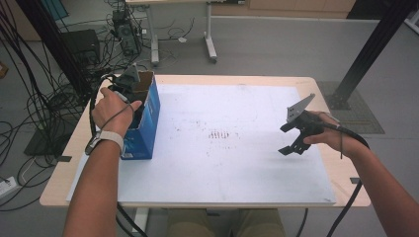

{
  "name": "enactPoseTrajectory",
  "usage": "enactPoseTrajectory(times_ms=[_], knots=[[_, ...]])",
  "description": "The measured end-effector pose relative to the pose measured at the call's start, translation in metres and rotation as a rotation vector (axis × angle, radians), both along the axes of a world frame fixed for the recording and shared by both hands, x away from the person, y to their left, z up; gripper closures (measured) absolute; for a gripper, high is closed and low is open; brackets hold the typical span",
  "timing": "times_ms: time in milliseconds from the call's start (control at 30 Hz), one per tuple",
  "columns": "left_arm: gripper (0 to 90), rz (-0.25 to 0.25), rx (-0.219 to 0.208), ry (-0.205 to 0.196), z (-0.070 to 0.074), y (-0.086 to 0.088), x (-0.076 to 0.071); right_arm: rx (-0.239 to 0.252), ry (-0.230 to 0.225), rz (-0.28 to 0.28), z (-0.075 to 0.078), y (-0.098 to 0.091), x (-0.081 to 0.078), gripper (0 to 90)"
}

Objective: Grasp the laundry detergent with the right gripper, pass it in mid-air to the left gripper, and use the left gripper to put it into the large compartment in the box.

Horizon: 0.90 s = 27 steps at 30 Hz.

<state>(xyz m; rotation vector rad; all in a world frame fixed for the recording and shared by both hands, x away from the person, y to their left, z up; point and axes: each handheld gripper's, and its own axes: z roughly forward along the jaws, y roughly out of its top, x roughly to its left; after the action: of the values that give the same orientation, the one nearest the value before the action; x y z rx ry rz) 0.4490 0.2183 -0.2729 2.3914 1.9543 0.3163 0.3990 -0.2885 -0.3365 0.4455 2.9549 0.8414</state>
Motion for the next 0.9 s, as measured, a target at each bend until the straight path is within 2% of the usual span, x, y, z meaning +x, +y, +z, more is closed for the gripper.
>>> enactPoseTrajectory(times_ms=[900], knots=[[36.9,0.002,0.002,0.001,-0.0001,-0.0006,-0.0008,0.001,-0.003,-0.003,0.0006,-0.0012,-0.0004,8.7]])
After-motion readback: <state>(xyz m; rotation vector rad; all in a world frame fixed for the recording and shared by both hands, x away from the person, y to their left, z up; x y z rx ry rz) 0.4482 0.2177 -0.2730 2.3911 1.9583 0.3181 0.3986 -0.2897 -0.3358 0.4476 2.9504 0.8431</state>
